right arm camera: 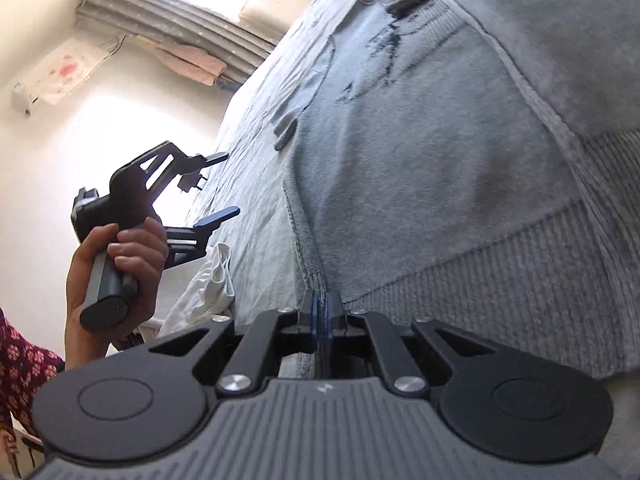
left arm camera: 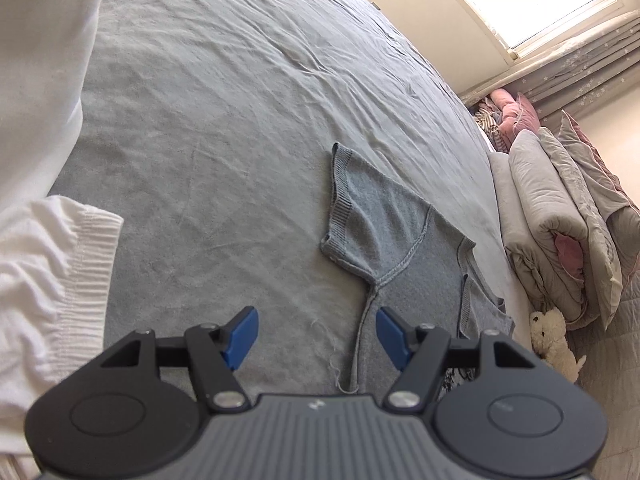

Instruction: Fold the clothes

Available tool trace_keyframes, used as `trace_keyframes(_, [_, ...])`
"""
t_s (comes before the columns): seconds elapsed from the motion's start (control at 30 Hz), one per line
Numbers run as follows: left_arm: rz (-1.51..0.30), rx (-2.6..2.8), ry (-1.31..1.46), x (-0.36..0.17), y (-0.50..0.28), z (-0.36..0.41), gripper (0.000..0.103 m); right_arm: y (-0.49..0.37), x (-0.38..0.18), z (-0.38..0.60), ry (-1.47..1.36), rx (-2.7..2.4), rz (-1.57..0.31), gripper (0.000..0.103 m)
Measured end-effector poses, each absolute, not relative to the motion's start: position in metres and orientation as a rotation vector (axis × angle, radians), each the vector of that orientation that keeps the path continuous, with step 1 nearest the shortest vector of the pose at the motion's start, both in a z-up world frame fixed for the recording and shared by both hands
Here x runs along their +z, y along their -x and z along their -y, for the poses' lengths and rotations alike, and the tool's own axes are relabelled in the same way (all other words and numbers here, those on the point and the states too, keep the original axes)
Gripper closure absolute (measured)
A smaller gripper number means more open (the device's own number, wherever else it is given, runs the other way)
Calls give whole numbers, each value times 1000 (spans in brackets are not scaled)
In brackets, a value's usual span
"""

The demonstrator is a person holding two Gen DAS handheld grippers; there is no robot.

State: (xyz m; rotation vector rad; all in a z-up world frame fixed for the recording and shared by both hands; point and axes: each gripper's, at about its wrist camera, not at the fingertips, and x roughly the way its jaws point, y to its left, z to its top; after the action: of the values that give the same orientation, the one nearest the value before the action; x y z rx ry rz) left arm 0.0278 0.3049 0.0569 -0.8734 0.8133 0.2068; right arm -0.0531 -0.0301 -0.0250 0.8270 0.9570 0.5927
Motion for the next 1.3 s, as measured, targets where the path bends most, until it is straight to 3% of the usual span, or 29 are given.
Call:
trace_keyframes(0.1, [-821,203,871,55,-30,-303,37,58,-20,29,-762,573,-933,100])
trace_keyframes(0.23, [-825,204,872,54,-30,-302,37,77,9,-2,-418,574,-822,87])
trace_keyframes(0.43, [-827,202,872,54,-31,-301,37,100,27,-27,-131,559,-701,86])
trace_keyframes(0.5, [-825,197,874,54,-31,-301,36,104,30,-37,-56,578,-662,78])
trace_keyframes(0.57, [-824,198,879,54,-31,-302,36,107,32,-47,-7,597,-624,48])
trace_keyframes(0.6, [-824,199,882,53,-31,-302,37,107,33,-52,13,605,-608,47])
trace_keyframes(0.7, [-826,207,888,52,-32,-304,37,104,29,-63,79,614,-605,47])
trace_keyframes(0.73, [-827,209,887,51,-32,-304,37,102,26,-66,101,608,-618,55])
trace_keyframes(0.77, [-828,210,886,51,-33,-304,37,99,24,-67,114,595,-642,71])
trace_keyframes(0.83, [-829,214,885,51,-33,-304,37,94,21,-62,84,592,-677,88])
trace_keyframes(1.13, [-841,215,866,48,-42,-295,36,70,22,4,-403,596,-840,91])
trace_keyframes(1.3, [-833,213,865,45,-55,-289,35,62,20,12,-413,602,-902,91])
